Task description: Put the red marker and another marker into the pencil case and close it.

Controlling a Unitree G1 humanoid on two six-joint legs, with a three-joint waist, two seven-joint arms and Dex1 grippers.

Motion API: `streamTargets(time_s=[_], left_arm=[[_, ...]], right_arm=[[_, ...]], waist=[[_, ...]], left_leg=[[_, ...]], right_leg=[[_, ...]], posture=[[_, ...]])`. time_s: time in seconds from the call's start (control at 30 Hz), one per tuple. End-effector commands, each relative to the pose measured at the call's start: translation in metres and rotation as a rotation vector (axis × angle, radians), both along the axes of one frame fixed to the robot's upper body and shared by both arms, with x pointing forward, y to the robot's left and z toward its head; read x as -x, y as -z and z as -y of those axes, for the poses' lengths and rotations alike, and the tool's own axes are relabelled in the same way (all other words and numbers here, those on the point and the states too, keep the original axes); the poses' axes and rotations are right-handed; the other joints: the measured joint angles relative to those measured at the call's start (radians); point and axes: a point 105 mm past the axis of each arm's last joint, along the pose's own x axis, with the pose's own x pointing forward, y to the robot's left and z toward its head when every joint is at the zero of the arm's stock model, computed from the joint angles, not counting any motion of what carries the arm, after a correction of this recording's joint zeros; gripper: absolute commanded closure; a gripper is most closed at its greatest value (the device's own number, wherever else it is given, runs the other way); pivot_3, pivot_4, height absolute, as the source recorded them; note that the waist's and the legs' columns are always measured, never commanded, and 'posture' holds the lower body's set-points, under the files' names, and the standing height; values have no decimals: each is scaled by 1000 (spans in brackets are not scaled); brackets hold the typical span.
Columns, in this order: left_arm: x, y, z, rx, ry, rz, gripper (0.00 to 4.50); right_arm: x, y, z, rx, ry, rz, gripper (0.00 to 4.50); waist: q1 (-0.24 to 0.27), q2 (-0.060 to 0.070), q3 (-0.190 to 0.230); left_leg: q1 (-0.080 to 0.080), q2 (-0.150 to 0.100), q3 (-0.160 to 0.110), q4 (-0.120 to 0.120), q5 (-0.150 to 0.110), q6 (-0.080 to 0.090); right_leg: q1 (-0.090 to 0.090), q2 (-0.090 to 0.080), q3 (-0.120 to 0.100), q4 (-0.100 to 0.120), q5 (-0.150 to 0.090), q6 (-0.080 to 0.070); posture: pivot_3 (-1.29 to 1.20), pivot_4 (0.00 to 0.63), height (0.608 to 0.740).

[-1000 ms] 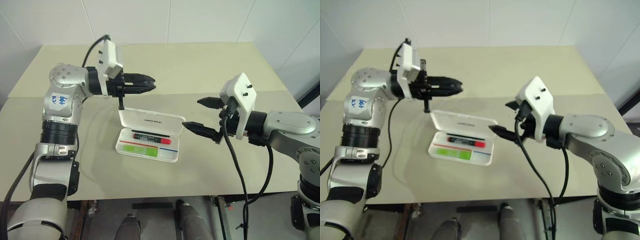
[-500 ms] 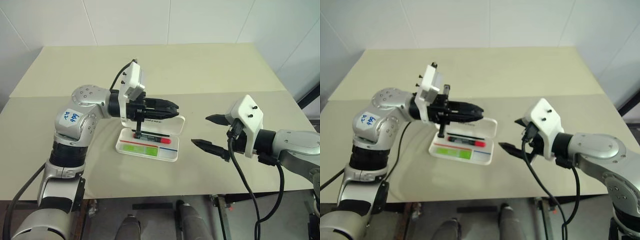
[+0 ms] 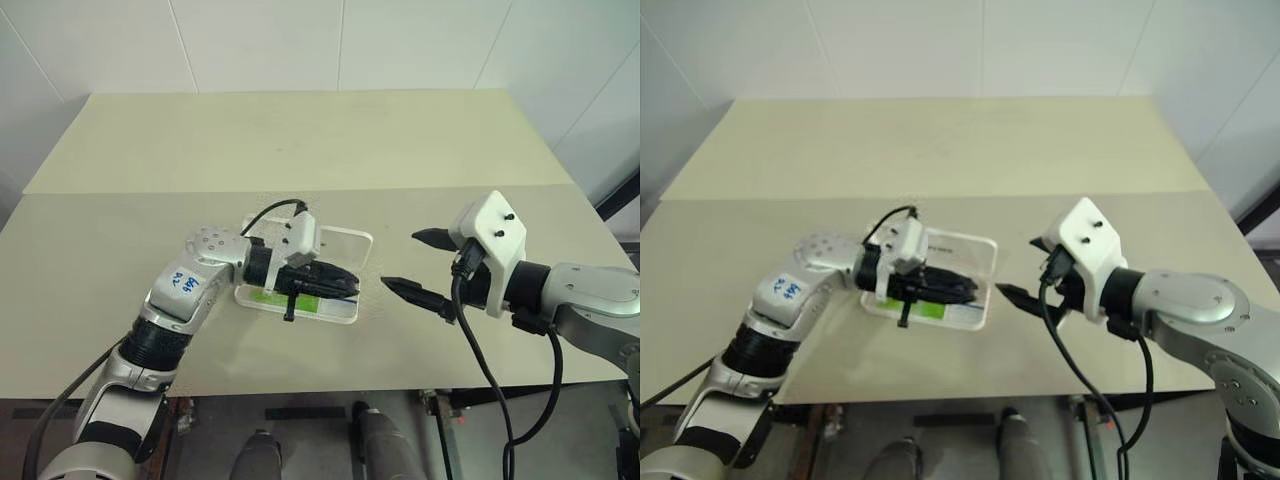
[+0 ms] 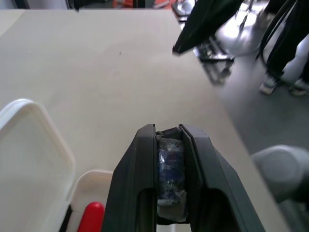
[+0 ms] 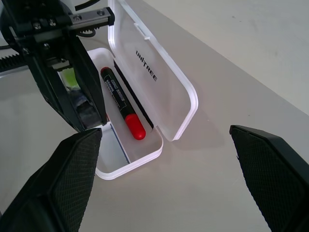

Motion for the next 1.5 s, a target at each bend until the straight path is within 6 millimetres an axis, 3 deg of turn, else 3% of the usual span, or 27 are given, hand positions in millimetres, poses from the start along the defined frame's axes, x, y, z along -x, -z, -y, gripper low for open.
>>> streamTargets(time_s=[0.03, 0.57, 1.03, 1.43, 1.5], left_arm=[[-4, 14, 1, -49, 10, 59, 4137], [-8, 22, 14, -59, 83, 107, 4137], [-11, 26, 9, -95, 108, 159, 4137], [-13, 22, 8, -76, 107, 175, 99], [-12, 21, 8, -76, 109, 175, 43]], right_arm=[[3, -7, 2, 8, 9, 43, 0], [4, -6, 4, 7, 29, 42, 0], [3, -6, 6, 10, 47, 44, 0], [3, -6, 6, 10, 50, 44, 0], [3, -6, 6, 10, 49, 44, 0]], waist=[[0, 0, 0], [0, 0, 0], [0, 0, 0], [0, 0, 0], [0, 0, 0]], left_leg=[[0, 0, 0, 0, 0, 0], [0, 0, 0, 0, 0, 0], [0, 0, 0, 0, 0, 0], [0, 0, 0, -1, 0, 0], [0, 0, 0, -1, 0, 0]], right_leg=[[0, 0, 0, 0, 0, 0], [1, 0, 0, 0, 0, 0], [1, 0, 0, 0, 0, 0], [1, 0, 0, 0, 0, 0], [1, 0, 0, 0, 0, 0]], posture=[[0, 150, 740], [0, 150, 740], [0, 150, 740], [0, 150, 740], [0, 150, 740]])
